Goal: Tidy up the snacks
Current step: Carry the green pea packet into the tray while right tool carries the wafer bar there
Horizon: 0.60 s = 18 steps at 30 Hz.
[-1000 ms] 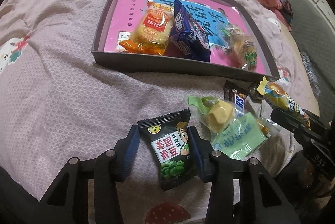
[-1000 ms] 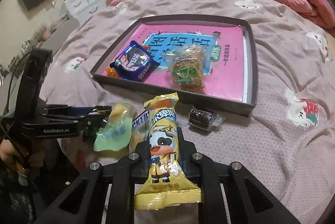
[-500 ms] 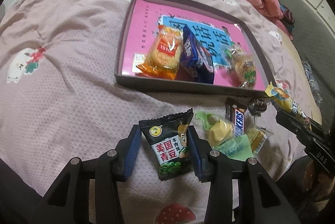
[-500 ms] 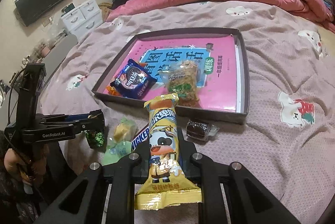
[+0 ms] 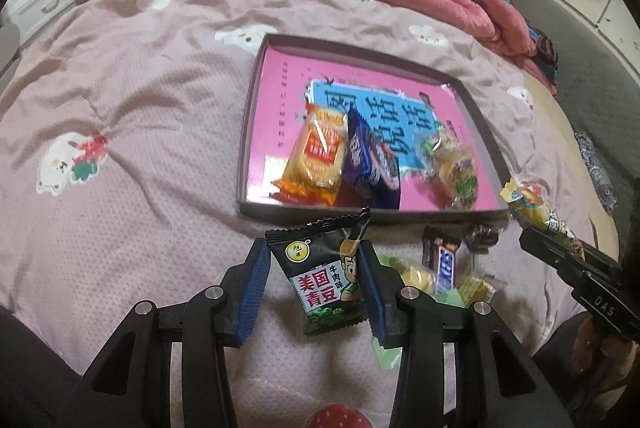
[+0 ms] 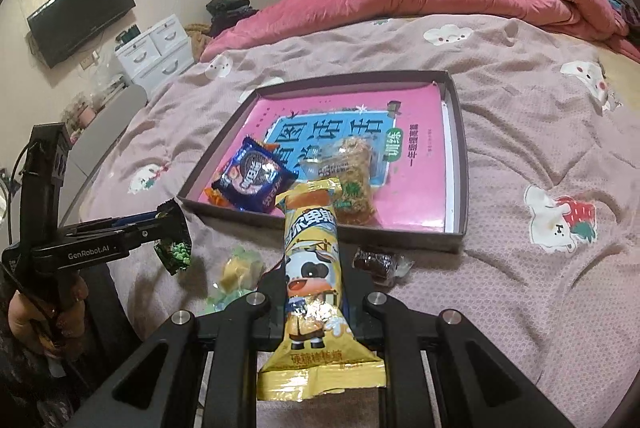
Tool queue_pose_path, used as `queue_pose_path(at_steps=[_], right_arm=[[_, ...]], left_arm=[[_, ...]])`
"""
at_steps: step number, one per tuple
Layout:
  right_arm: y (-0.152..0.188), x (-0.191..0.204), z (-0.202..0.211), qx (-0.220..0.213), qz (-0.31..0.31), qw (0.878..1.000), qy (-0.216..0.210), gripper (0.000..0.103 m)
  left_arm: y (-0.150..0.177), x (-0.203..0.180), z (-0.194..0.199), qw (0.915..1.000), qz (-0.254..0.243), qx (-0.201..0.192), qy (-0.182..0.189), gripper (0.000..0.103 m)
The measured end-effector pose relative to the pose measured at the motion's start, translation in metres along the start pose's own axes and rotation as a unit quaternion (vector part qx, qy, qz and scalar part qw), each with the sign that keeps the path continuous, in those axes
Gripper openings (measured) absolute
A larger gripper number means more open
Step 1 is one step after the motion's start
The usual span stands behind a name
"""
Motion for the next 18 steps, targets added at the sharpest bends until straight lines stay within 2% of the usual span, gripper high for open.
queue_pose_path(at_steps=[10,18], right_arm=[[-0.007,0.002,0.005,-0.02,-0.006,1.0,-0.005,0.017],[-0.012,-0.003,0.011,-0.04,-0.017,0.999,0.006,0.017]], left_arm=[[-0.012,-0.005,0.006,0.9997,-0.008,-0.024,0.002,0.045],[-0.021,-0.013,0.011,0.9993,-0.015,-0.034,0.005,0.045]])
Point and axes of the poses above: each gripper's, at about its wrist camera, not at the fingertips, and z roughly against the way its jaws point, x to its left, y to its underside, the point moved 4 cm from there along -z, roughly the way its jaws point, and after that the axes turned 14 degrees about y, right-handed, at the moved point
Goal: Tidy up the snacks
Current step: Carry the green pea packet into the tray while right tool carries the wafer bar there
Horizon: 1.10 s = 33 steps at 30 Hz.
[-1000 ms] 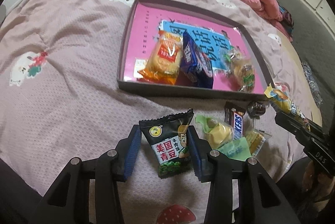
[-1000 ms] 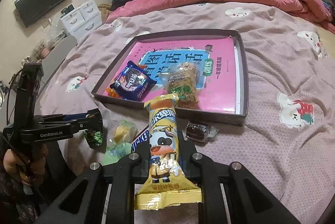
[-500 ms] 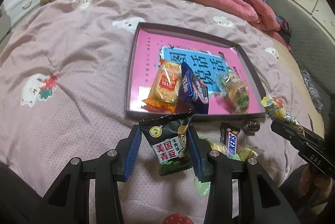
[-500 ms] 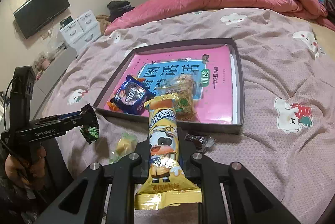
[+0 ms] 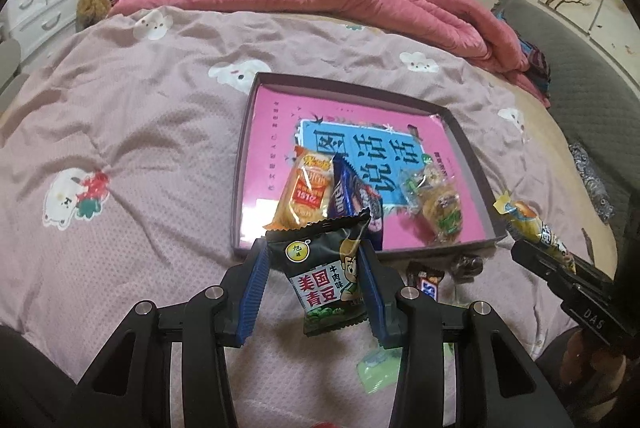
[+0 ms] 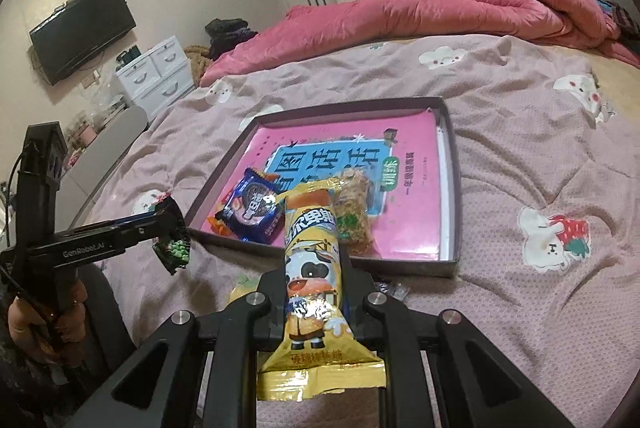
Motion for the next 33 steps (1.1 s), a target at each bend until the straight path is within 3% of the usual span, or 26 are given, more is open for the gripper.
queue_pose_path(at_steps=[33], right_arm=[[-0.031,-0.032,-0.002,-0.049,-0.071,0.996,0.027,0.017]], left_arm=[[-0.041,-0.048,-0.036,0.9984,-0.04,-0.007,0.04,0.045]])
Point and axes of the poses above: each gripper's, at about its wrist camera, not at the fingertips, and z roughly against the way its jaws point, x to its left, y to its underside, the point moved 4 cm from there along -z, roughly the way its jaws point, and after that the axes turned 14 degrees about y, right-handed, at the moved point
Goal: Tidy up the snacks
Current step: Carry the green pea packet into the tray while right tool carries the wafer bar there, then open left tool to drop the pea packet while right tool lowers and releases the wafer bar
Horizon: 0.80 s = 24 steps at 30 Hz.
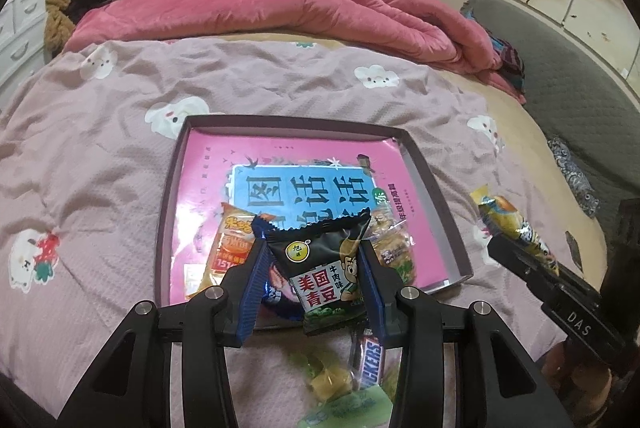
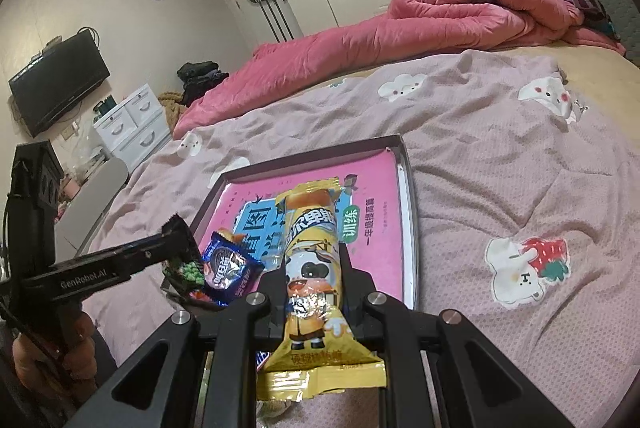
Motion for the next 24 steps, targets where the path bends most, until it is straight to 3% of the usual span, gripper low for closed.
queue_pose_path(at_steps=[24], right_arm=[[-0.014,-0.011,-0.036,0.02,-0.03,0.999,0.008,0.017]], left_arm=[[0.004,-0.005,-0.053,0.9986,-0.014,0.05,-0.015,0.045]])
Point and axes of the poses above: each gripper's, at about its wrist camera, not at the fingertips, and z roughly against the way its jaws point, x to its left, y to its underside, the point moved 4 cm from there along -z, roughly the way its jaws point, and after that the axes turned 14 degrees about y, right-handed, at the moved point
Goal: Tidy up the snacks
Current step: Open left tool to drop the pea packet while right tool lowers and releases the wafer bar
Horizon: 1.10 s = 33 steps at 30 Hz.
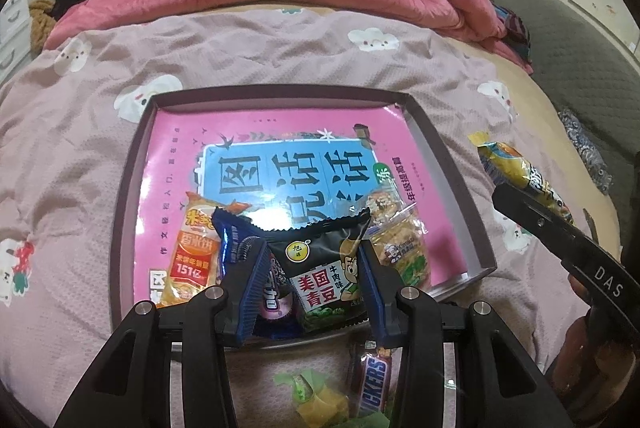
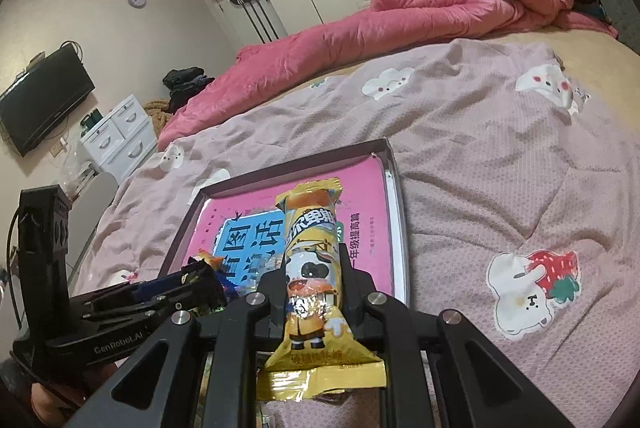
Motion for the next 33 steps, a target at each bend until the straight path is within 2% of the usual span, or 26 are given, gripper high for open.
queue_pose_path(at_steps=[33], right_arm=[[0.019,0.009,-0.062,0.074,0.019,0.997,0.018,0.018]], left_arm=[[0.006,0.001,-0.014,0.9998,-0.001,0.018,-0.006,0.045]])
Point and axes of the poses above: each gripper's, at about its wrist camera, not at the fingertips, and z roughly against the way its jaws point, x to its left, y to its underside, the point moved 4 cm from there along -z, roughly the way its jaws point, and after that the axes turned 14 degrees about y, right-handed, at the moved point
